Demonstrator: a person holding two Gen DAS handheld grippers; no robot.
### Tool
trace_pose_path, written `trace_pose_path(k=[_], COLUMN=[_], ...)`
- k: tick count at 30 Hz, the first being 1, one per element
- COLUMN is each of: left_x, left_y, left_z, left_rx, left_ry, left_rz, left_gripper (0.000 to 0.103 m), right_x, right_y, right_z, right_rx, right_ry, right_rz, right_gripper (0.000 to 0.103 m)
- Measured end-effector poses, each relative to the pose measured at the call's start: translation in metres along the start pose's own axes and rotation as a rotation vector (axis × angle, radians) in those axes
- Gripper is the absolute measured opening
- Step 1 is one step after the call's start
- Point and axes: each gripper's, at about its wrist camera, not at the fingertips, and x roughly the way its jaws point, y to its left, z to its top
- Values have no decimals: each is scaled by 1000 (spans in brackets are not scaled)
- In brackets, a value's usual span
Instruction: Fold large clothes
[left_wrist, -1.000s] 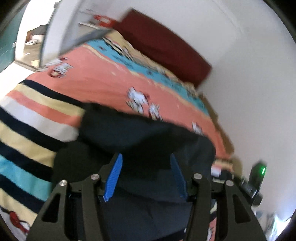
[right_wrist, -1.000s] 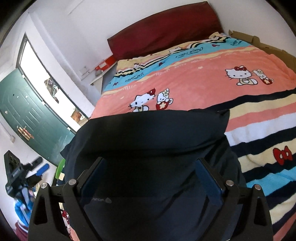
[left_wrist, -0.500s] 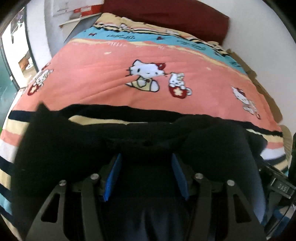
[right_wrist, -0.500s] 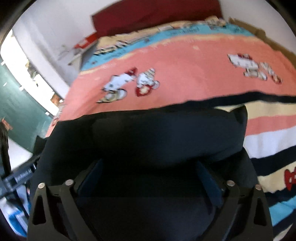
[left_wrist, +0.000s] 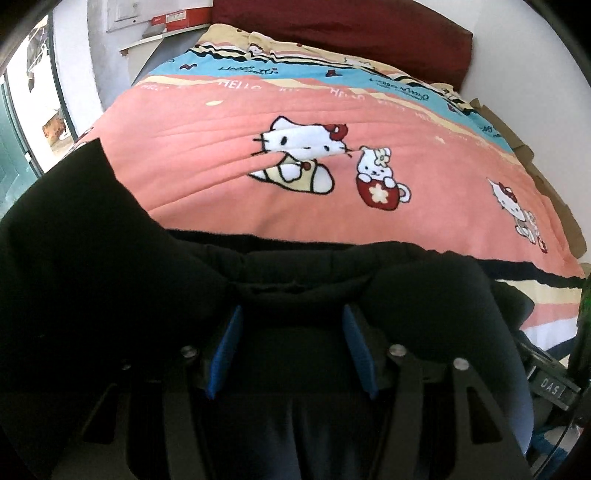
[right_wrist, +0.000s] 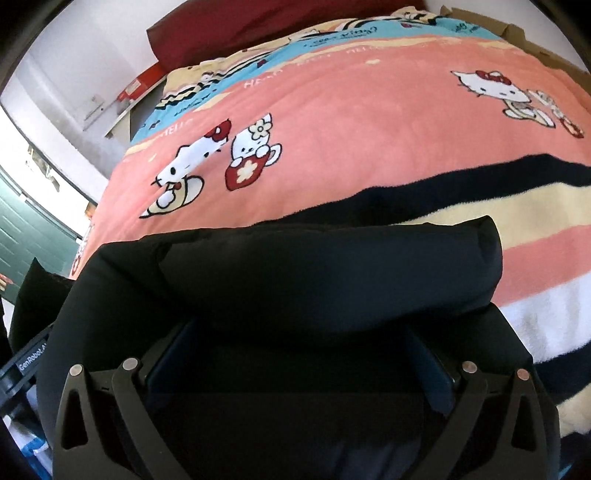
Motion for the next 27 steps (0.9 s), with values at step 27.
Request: trace_pose_path(k=[27], left_x=[-59], left_y=[66], left_z=[-52], left_rx=[-9], left_ry=[63], left_rz=[70], left_gripper=[63], right_x=[-46], right_y=[-39], right_z=[-39], right_rx=[0], right_ry=[54], right_rz=[-39], right_gripper=[102])
